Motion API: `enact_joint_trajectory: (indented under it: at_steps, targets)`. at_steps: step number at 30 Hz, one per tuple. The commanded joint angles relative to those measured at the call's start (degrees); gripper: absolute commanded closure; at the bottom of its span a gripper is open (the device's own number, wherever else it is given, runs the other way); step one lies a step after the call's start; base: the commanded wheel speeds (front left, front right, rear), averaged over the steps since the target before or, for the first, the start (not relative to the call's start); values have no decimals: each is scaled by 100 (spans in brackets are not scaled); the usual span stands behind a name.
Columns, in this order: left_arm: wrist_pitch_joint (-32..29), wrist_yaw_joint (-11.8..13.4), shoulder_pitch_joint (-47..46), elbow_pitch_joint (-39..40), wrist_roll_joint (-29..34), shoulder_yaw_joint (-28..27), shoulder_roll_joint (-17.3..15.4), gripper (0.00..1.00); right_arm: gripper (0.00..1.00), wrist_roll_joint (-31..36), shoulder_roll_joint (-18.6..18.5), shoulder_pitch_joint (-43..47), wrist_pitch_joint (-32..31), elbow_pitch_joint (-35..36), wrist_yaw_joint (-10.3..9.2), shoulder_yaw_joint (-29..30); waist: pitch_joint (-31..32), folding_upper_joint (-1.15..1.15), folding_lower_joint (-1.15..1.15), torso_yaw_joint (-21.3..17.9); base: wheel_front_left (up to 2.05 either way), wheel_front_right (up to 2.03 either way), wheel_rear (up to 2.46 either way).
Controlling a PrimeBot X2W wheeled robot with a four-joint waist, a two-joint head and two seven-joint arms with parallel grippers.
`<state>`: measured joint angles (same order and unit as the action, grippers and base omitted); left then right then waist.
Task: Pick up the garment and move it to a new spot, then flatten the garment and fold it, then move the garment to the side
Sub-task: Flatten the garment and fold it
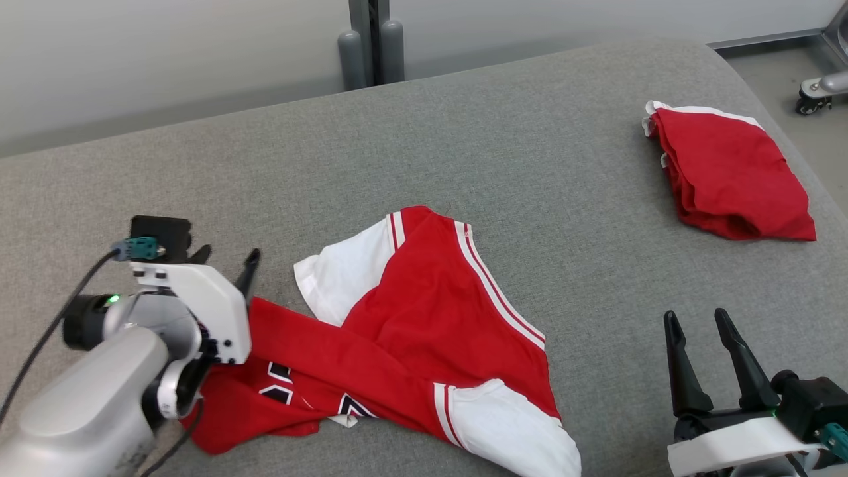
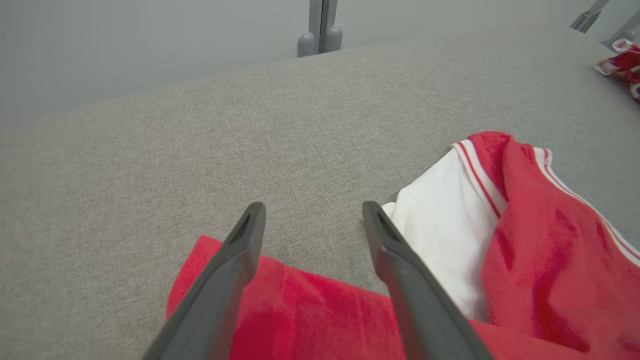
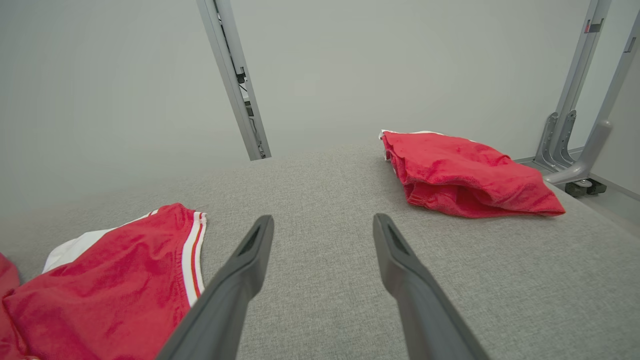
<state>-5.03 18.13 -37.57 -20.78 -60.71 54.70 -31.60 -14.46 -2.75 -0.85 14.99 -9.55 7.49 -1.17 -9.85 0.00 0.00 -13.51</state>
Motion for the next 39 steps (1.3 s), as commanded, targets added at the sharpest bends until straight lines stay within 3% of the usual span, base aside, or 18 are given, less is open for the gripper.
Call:
enact_joint_trajectory:
  at_steps: [1, 9, 20, 21, 28, 34, 39]
  targets:
    - [-69, 17, 14, -87, -39, -26, -95, 0, 0, -35, -30, -27, 28, -1, 1, -2, -11, 0, 0, 6, 0, 0, 0]
    - [-667, -38, 85, -604, -225, 61, -416, 0, 0, -6, -29, -59, 28, -20, 1, -47, -23, 0, 0, -19, 0, 0, 0]
    - [-1269, -529, 389, -1218, -843, 55, -189, 0, 0, 12, -30, -63, 28, -43, 1, -111, -38, 0, 0, -109, 0, 0, 0]
    - [-1261, -591, 389, -1229, -886, 36, -169, 100, 0, 14, -29, -56, 28, -44, 0, -105, -40, 0, 0, -113, 0, 0, 0]
    - [-406, -739, -35, -1169, -697, -311, -149, 100, 0, 42, -30, -35, 28, -41, 1, -74, -28, 0, 0, -109, 0, 0, 0]
    - [694, -1192, -541, -723, -400, -560, 83, 100, 0, 72, -29, 7, 27, -43, 1, -35, 31, 0, 0, -38, 0, 0, 0]
    - [1171, -1794, -634, 150, 3, -284, 256, 100, 0, 140, -29, 116, 27, -50, 1, 49, 170, 0, 0, 169, 0, 0, 0]
